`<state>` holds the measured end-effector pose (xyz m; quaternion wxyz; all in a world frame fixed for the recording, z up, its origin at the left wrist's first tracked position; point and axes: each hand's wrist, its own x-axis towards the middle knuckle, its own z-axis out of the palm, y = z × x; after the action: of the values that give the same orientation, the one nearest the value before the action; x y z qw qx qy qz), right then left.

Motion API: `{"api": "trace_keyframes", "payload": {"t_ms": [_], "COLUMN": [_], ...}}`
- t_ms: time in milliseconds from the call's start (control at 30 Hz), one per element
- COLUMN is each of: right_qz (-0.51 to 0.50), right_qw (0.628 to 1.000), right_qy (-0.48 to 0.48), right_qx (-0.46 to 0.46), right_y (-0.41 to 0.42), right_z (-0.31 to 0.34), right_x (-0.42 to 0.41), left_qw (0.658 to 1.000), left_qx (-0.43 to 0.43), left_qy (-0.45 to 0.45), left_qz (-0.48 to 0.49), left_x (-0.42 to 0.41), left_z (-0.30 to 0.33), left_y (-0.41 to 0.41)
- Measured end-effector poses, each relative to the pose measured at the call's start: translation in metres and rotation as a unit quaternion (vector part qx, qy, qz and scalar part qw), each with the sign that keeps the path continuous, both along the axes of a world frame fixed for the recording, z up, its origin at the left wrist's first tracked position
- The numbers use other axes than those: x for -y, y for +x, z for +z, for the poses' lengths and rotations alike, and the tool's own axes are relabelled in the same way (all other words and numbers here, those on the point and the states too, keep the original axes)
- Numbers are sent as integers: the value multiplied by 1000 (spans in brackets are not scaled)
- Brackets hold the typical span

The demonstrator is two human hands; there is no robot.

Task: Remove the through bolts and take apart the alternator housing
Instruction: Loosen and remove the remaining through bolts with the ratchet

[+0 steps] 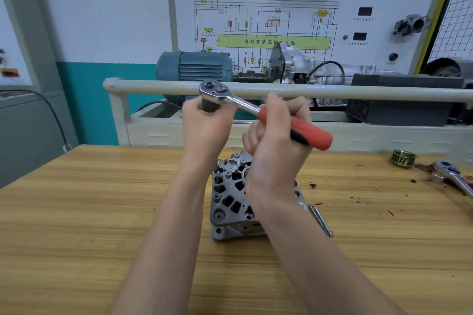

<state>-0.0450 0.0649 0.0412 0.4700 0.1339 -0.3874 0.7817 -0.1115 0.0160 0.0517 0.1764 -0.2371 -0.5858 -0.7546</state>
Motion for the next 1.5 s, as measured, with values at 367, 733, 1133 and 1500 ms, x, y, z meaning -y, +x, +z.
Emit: {"api": "trace_keyframes", "payload": {"t_ms": [367, 733, 1133, 1500], "right_qz": [251, 36, 301, 36], "right_qw": [954, 998, 935, 997], "right_qy": [95, 51, 70, 63], "right_qx": [135, -26, 174, -12], "right_y": [-2, -2, 1, -5], "right_z": [25, 0, 28, 8], "right_x": [-55, -4, -58, -21], "left_qw": [943, 999, 931, 999], "left_qx": [-122, 9, -96, 2], "left_qy": [-177, 42, -261, -45], "left_qz": [-255, -4, -235, -19], "left_x": [29, -2, 29, 0], "left_z": [-7, -1, -3, -2], "left_y": [-9, 1, -3, -2]}}
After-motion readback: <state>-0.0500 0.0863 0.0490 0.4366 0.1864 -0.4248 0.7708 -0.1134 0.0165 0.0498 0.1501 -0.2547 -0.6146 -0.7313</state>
